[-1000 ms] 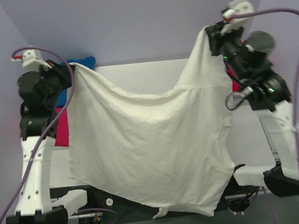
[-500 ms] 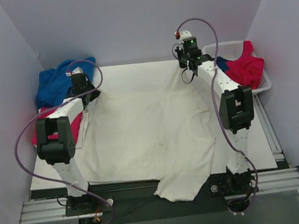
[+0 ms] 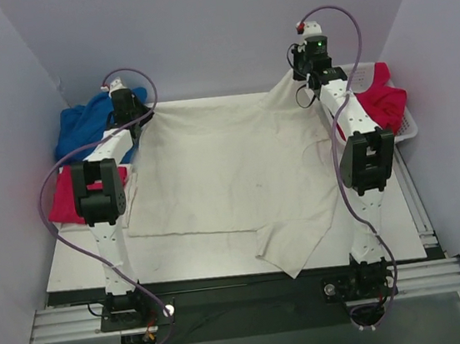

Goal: Fold and stack the t-shirts
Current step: Flatten out the tshirt, then fold the flattened tshirt in 1/3 of the way

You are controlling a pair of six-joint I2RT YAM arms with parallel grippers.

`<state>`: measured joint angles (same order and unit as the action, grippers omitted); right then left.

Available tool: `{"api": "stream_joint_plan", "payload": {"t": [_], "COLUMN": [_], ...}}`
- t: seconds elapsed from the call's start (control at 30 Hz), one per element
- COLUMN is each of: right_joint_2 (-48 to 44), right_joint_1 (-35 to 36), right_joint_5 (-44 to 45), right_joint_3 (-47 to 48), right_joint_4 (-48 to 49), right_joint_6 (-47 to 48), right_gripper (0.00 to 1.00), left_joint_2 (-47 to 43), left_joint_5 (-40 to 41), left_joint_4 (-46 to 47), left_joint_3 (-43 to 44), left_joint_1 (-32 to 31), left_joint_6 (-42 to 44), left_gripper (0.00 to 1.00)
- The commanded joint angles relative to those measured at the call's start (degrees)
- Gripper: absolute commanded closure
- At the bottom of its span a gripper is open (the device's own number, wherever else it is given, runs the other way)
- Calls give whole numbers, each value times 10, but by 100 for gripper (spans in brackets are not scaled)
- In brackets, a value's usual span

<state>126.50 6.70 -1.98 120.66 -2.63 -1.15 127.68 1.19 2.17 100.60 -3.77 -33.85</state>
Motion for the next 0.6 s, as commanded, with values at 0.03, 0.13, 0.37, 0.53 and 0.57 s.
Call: {"api": "stream_joint_plan", "payload": {"t": [0.03, 0.13, 0.37, 0.53, 0.57], "right_joint_2": [-4, -10, -45, -106, -123], "right_joint_1": [-8, -11, -12, -12, -12], "right_joint_5": [-15, -20, -15, -4, 0], "right_joint_3": [12, -2, -67, -145, -155], "right_joint_4": [1, 1, 1, 15, 17], "right_joint_6": [-15, -18, -24, -23, -21], "right_gripper": [100, 100, 100, 100, 100], "left_joint_2": [11, 3, -13, -30, -33], "left_joint_5": [3, 13, 4, 12, 8], "left_joint_4": [33, 39, 43, 33, 34], "left_joint_3": [59, 56, 27, 3, -9], "left_joint_1": [6, 8, 12, 16, 16], "left_joint_6": [-1, -1, 0, -5, -7], "left_gripper": [100, 100, 100, 100, 100]}}
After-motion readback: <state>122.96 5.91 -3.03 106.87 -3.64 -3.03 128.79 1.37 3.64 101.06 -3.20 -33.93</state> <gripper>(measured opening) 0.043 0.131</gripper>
